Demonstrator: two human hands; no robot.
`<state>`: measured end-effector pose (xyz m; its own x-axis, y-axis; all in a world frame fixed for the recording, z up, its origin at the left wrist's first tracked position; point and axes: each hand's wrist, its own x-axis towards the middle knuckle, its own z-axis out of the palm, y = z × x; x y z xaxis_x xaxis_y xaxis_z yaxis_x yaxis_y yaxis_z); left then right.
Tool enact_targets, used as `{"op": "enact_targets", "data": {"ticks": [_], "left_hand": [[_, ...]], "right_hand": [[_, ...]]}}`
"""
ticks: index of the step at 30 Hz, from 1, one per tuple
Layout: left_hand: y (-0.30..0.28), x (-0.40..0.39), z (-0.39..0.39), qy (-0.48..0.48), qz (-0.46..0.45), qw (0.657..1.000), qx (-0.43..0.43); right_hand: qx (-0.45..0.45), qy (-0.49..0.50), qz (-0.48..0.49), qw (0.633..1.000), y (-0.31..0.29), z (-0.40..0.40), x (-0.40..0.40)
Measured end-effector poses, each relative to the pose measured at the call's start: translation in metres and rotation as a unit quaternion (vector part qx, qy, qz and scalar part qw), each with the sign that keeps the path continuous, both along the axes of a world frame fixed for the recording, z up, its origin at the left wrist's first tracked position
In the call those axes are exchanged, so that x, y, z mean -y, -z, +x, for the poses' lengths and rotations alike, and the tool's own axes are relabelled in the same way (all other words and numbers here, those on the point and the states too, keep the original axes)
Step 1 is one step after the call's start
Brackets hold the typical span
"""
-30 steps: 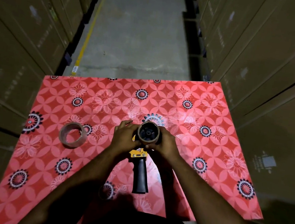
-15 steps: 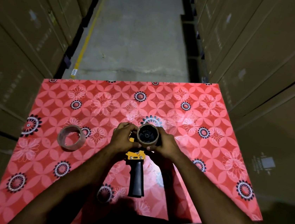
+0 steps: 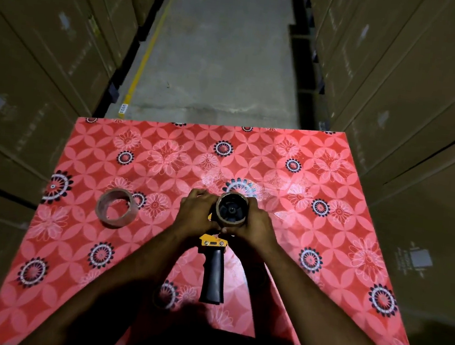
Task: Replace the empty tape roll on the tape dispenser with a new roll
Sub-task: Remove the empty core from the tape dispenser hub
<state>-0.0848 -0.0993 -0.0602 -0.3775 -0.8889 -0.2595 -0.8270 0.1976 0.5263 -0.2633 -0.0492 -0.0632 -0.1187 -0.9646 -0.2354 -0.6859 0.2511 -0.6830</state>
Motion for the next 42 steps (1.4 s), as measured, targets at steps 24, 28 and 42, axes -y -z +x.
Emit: {"op": "enact_targets", "data": {"ticks": [24,28,42], "left_hand": [[-0.004,0.001,-0.002,-0.08,0.06,0.994,-0.053],[0.0,0.003,0.0,-0.074,0.071,0.993,-0.057],[-0.001,-0.003,0.005,-0.062,0.043,0.992,-0.105]], "right_hand": [[0.011,-0.029,0.022,0.999,-0.01,-0.009,0.012],[0.057,-0.04,0.027,0.997,-0.013,-0.015,0.012],[0.081,-0.031,0.001,0.996,-0.009,-0.011,0.009]]}}
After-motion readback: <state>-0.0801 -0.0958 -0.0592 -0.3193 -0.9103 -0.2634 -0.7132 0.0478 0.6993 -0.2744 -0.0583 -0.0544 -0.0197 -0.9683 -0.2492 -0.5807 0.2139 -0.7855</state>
